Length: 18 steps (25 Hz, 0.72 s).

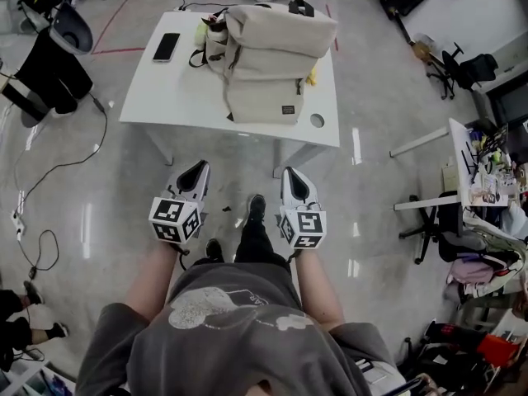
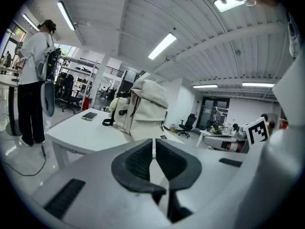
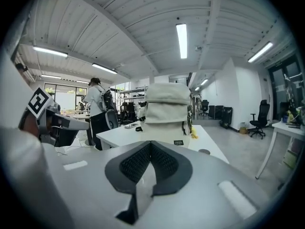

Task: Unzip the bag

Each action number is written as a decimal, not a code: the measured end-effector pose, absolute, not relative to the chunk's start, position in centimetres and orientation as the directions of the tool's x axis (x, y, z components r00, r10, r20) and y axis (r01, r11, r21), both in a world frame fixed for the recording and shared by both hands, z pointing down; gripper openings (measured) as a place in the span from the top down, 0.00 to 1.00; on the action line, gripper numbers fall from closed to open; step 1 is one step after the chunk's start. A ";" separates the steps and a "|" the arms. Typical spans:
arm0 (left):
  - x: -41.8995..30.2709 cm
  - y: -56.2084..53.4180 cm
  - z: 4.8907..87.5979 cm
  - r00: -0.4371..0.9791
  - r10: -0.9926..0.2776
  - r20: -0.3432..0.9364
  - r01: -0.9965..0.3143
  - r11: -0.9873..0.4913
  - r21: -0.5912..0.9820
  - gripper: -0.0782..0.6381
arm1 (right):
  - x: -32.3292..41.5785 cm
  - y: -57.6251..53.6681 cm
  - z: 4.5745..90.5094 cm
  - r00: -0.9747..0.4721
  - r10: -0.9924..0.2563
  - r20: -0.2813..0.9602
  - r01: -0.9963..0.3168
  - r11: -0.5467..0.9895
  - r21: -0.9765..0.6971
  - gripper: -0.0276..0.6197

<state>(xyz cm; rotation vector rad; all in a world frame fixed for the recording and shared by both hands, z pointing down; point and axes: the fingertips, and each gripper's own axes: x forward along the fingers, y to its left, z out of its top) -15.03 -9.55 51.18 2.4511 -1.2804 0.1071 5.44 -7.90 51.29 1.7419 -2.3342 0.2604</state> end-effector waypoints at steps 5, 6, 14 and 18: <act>-14.5 -7.3 50.4 0.623 -0.749 0.225 -0.780 -0.571 0.257 0.86 | 4.6 -5.2 50.7 -0.263 -0.922 0.285 -0.962 0.274 -0.001 0.96; -14.4 -7.0 50.4 0.627 -0.747 0.223 -0.777 -0.575 0.259 0.86 | 4.5 -4.9 50.5 -0.264 -0.923 0.280 -0.961 0.276 0.003 0.96; -13.1 -4.9 50.1 0.624 -0.748 0.227 -0.779 -0.570 0.262 0.86 | 6.9 -2.4 50.0 -0.249 -0.933 0.262 -0.967 0.254 -0.015 0.96; -11.4 -3.3 49.3 0.616 -0.755 0.225 -0.786 -0.569 0.242 0.86 | 9.4 0.1 49.4 -0.241 -0.938 0.250 -0.969 0.246 -0.011 0.96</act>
